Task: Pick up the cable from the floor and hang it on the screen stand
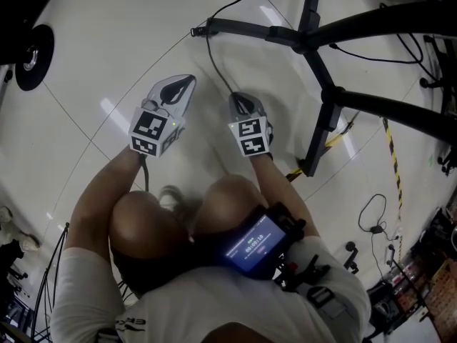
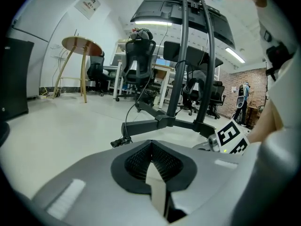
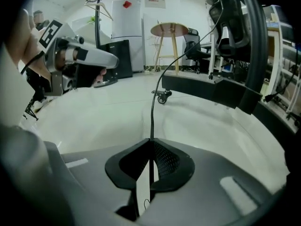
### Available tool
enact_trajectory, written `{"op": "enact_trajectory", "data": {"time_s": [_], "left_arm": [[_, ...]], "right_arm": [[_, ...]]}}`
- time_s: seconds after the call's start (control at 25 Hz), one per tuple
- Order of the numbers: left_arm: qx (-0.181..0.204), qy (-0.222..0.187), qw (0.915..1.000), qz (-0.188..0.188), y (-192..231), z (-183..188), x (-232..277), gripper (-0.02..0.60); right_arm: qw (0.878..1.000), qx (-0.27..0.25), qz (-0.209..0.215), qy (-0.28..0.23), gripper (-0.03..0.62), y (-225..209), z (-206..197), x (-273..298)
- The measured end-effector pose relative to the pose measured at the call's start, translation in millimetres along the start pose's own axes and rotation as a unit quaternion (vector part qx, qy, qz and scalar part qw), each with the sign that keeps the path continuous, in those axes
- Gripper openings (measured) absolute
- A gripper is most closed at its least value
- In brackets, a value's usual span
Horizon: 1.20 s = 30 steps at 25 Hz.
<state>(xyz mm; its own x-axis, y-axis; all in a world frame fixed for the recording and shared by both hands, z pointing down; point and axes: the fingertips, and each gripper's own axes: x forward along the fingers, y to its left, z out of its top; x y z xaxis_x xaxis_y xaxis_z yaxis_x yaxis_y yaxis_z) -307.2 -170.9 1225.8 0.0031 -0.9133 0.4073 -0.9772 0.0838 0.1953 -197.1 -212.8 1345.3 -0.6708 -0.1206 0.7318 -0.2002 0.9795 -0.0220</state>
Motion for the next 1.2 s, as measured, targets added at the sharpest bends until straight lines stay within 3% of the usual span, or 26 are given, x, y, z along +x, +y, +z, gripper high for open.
{"op": "enact_trajectory", "data": {"time_s": [0.4,0.68,0.92,1.2], "left_arm": [[-0.008,-0.013,0.9998,-0.014,-4.1,5.8,11.0,0.002],[-0.003,-0.039,0.999,-0.021,-2.4,26.0,17.0,0.002],[0.02,-0.055,0.998,-0.023,-6.5,79.1,6.7,0.002],[0.032,-0.064,0.9973,-0.013,-28.5,170.0,-32.1,0.002]], "right_arm": [[0.995,0.005,0.007,-0.103,0.035,5.0,82.0,-43.3],[0.988,-0.019,-0.004,-0.156,0.035,1.9,135.7,-79.2],[0.987,-0.019,-0.021,-0.159,0.035,-10.6,172.7,-123.1],[0.987,-0.02,-0.027,-0.159,0.035,-10.7,231.1,-213.0]]}}
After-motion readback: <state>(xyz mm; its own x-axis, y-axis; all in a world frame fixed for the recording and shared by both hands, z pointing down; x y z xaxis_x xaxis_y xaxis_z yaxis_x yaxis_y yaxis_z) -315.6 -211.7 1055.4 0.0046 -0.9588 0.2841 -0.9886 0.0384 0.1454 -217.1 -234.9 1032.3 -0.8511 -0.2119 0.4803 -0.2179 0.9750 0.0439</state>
